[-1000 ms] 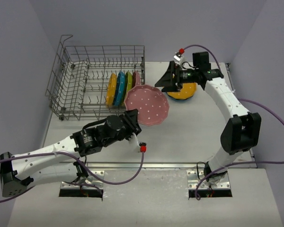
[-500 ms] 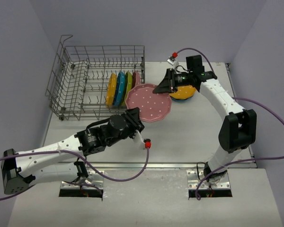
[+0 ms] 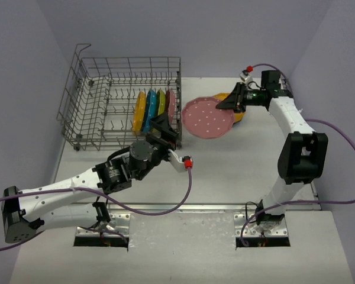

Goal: Unload the plates from the dish rack

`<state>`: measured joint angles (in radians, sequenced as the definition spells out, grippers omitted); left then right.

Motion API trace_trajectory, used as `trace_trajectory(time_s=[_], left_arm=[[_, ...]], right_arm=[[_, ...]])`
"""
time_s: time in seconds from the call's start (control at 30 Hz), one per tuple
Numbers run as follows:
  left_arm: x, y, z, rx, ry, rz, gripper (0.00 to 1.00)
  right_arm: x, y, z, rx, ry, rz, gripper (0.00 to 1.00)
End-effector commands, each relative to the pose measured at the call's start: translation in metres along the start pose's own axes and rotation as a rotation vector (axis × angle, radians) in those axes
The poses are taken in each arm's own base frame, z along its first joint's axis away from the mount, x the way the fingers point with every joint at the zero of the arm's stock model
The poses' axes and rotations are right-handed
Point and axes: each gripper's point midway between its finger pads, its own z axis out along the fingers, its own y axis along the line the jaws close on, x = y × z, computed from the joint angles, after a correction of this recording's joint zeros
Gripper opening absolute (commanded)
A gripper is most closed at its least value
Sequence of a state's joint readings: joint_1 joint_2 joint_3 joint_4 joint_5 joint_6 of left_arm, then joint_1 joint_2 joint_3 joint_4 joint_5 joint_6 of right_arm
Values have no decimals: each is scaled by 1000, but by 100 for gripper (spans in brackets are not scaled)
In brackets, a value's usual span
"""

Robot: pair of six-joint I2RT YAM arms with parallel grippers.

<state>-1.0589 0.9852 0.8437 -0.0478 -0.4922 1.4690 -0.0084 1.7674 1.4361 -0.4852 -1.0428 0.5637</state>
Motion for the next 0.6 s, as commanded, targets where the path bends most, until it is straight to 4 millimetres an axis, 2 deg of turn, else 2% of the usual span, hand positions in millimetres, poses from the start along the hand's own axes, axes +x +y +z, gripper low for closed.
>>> trace_trajectory(time_s=[0.0, 0.07, 0.1, 0.13, 0.17, 0.2, 0.23, 0.37, 0.57], left_arm=[[18, 55, -15, -176, 69, -234, 100], [25, 60, -14, -170, 104, -300, 100], [34, 62, -11, -152, 147, -382, 100], [37, 70, -8, -122, 174, -431, 100], [46, 69, -7, -132, 199, -507, 100], [59, 74, -2, -110, 245, -632, 100], [69, 77, 3, -84, 283, -731, 100], [96, 83, 12, -60, 357, -931, 100], [105, 74, 15, -24, 392, -1079, 100]], right_arm=[[-60, -7, -45, -20, -168, -14, 0], [-72, -19, -55, 1, -208, 3, 0], [-87, -34, -62, 48, -262, 2, 0], [-96, -41, -66, 73, -290, -6, 0], [-100, -52, -68, 102, -306, 9, 0], [-113, -66, -71, 147, -339, -4, 0], [-118, -78, -70, 169, -346, 6, 0], [-139, -112, -70, 265, -399, 3, 0], [-161, -149, -69, 352, -480, 8, 0]])
